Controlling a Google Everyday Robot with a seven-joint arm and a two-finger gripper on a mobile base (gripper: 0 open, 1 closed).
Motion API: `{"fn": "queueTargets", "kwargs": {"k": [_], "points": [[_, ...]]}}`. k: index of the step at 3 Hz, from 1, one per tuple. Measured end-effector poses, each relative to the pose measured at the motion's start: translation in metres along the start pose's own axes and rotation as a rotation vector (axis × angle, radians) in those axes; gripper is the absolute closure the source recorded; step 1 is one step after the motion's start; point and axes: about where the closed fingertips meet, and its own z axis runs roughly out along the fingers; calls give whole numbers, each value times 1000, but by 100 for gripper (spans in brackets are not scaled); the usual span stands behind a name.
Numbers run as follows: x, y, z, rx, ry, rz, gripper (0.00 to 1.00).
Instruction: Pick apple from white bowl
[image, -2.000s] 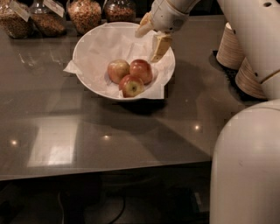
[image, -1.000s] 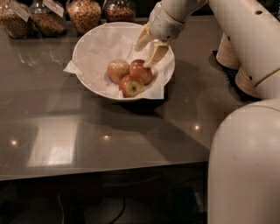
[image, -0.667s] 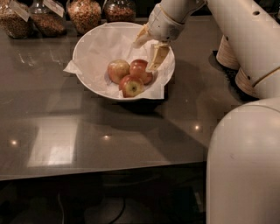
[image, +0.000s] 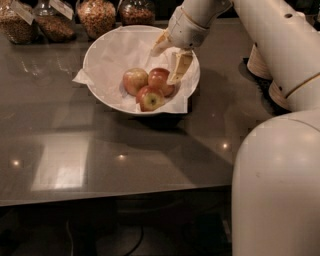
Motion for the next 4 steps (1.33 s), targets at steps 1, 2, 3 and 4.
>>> {"fn": "queueTargets", "kwargs": {"k": [1,2,3,4], "points": [[0,1,4,-10,-4,-6,35],[1,2,8,-22,-7,-10,35],[3,3,13,-38,-9,-10,34],[4,6,21,-59,-14,-11,33]]}}
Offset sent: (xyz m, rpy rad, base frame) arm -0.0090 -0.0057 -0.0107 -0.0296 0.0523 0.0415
